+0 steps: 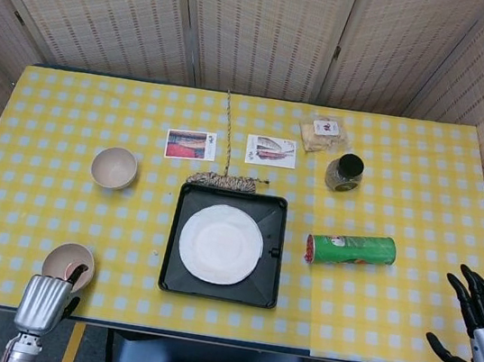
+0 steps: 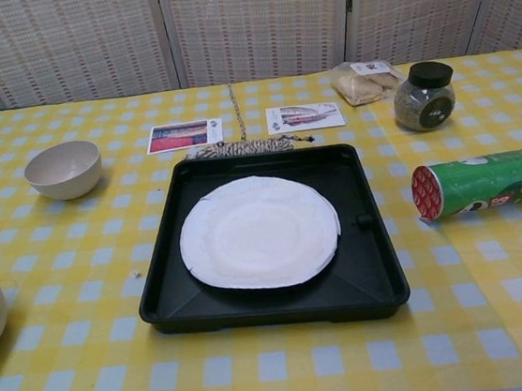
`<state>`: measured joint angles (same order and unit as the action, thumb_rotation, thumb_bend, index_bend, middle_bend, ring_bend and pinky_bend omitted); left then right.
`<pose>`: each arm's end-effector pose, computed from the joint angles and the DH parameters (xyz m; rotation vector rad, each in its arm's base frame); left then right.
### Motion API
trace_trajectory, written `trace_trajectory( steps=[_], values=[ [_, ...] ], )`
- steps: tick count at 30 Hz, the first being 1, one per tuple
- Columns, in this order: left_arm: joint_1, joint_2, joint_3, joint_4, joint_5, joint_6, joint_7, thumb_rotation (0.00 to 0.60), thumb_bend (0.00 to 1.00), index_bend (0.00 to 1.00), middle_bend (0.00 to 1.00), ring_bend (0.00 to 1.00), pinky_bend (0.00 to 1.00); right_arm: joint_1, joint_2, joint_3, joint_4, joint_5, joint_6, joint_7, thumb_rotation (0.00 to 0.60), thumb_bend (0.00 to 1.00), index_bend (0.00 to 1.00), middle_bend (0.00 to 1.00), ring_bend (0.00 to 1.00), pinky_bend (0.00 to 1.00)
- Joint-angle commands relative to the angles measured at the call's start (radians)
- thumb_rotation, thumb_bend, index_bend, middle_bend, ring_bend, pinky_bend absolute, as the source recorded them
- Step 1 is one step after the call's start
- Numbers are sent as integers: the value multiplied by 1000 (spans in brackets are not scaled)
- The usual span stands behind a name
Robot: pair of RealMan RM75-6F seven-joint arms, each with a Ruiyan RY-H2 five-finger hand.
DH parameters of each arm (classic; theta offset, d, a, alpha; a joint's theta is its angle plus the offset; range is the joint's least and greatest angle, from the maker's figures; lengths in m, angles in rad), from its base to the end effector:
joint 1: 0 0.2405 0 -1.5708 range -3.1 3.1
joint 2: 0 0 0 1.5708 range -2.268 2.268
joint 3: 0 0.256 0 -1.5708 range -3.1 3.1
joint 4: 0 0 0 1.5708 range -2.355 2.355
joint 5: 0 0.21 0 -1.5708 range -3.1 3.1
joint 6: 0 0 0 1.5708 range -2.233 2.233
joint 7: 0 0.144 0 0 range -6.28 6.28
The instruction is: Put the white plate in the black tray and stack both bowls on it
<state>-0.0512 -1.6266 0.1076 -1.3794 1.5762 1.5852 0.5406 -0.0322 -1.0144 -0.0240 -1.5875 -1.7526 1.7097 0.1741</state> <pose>-0.2756 0.1355 0.0058 -1.5704 -0.6930 -0.7217 -0.2989 -0.1261 0.1966 1.4532 -0.8296 1.0862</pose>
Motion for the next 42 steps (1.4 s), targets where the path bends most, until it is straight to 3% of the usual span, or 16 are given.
trace_trajectory(
  steps=[1,9,18,22,33,42],
  values=[
    [6,5,-5,6,-7,-5,-15,600,291,383,1000,1000,1000,0,-1,1,0,2,0,-2,600,238,0,0,0,0],
    [9,-2,-11,54,24,-2,-46,600,391,541,1000,1000,1000,13,-7,2,-14,10,-35,-34,600,238,0,0,0,0],
    [3,6,-39,62,-2,-39,-73,600,410,672,1000,1000,1000,22,-14,10,-33,40,-69,-79,600,239,0,0,0,0],
    [4,0,-54,71,6,-20,-74,600,466,729,1000,1000,1000,22,-14,12,-36,43,-68,-82,600,238,0,0,0,0],
    [-38,34,-110,-38,62,11,72,600,487,739,1000,1000,1000,41,-8,3,-42,41,-112,-81,600,239,0,0,0,0],
    [-132,35,-157,-157,54,-122,229,600,489,740,1000,1000,1000,38,-26,17,-27,37,-78,-87,600,238,0,0,0,0]
  ],
)
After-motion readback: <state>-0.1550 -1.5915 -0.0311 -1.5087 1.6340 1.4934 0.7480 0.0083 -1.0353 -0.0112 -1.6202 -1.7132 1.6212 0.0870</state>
